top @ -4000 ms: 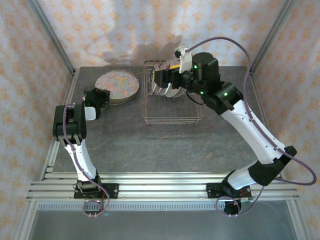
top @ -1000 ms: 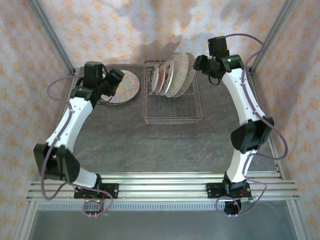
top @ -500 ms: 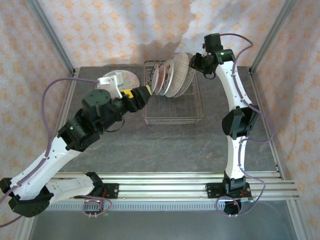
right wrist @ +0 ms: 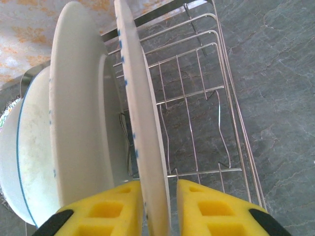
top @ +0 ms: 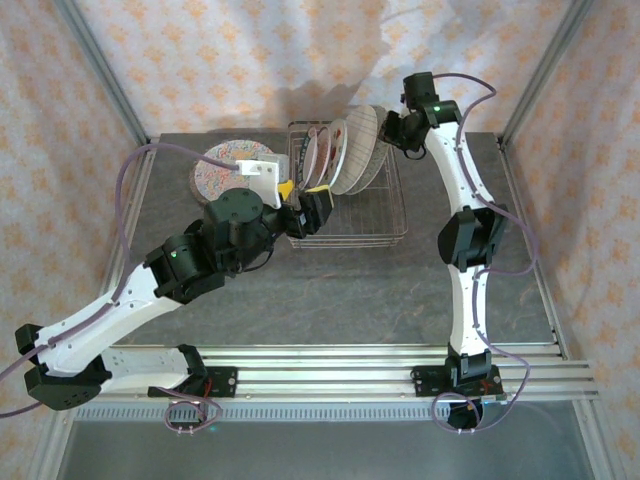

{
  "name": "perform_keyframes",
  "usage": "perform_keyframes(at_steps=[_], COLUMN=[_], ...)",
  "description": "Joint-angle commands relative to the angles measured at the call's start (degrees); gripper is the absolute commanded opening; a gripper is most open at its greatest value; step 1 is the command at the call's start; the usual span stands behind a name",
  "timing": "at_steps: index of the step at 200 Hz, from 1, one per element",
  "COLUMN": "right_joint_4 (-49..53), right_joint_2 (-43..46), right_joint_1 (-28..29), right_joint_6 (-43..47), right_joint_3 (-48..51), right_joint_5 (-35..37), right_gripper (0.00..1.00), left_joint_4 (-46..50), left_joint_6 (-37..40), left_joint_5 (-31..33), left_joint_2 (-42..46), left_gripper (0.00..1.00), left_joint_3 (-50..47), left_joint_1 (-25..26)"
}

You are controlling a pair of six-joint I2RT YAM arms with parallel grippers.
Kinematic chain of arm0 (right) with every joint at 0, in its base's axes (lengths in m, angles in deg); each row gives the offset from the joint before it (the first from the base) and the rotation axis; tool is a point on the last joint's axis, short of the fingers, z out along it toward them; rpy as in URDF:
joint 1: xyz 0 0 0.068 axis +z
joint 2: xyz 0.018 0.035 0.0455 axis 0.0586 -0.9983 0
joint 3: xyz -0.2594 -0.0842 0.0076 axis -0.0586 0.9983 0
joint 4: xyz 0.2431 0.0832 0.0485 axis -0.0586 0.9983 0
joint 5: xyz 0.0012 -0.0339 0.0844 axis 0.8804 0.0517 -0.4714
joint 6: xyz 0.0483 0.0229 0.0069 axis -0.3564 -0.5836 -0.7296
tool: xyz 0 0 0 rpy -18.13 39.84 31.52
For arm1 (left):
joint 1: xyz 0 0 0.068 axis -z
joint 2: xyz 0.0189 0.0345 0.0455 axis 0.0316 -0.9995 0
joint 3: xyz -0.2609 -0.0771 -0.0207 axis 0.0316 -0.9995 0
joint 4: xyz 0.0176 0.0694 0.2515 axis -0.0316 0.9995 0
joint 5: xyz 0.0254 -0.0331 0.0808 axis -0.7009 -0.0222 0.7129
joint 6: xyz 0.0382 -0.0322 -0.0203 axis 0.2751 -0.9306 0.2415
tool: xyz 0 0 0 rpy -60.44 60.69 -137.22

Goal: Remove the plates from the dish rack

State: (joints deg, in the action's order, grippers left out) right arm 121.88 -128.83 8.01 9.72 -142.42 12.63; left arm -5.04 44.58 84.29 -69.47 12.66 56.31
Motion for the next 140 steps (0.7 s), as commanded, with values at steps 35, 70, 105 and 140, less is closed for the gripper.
perform_keyframes(at_steps=[35, 70, 105, 140], right_joint_4=[0.86, 2.67, 3.74, 4.66], right_joint_2=[-1.65, -2.13, -1.84, -0.43], right_joint_1=[-0.39, -0.31, 0.11, 1.4], right_joint_6=[0.73, 0.56, 0.96, 1.13], right_joint_3=[-2.84, -5.48, -6.52, -9.15], right_joint_5=[-0.97, 0.48, 2.21, 7.23], right_gripper=[0.19, 0.06, 0.0, 0.0], left_joint_4=[-1.95, -1.68, -2.22, -1.83], left_joint_6=[1.67, 1.4, 0.87, 0.7], left_joint_5=[2.81, 3.13, 3.29, 3.55], left_joint_2=[-0.11, 0.19, 0.73, 0.64], left_gripper=[0.81, 0.81, 0.82, 0.82], left_joint_3=[1.23, 0.81, -0.16, -0.18], left_joint_1=[0.58, 0.56, 0.54, 0.6])
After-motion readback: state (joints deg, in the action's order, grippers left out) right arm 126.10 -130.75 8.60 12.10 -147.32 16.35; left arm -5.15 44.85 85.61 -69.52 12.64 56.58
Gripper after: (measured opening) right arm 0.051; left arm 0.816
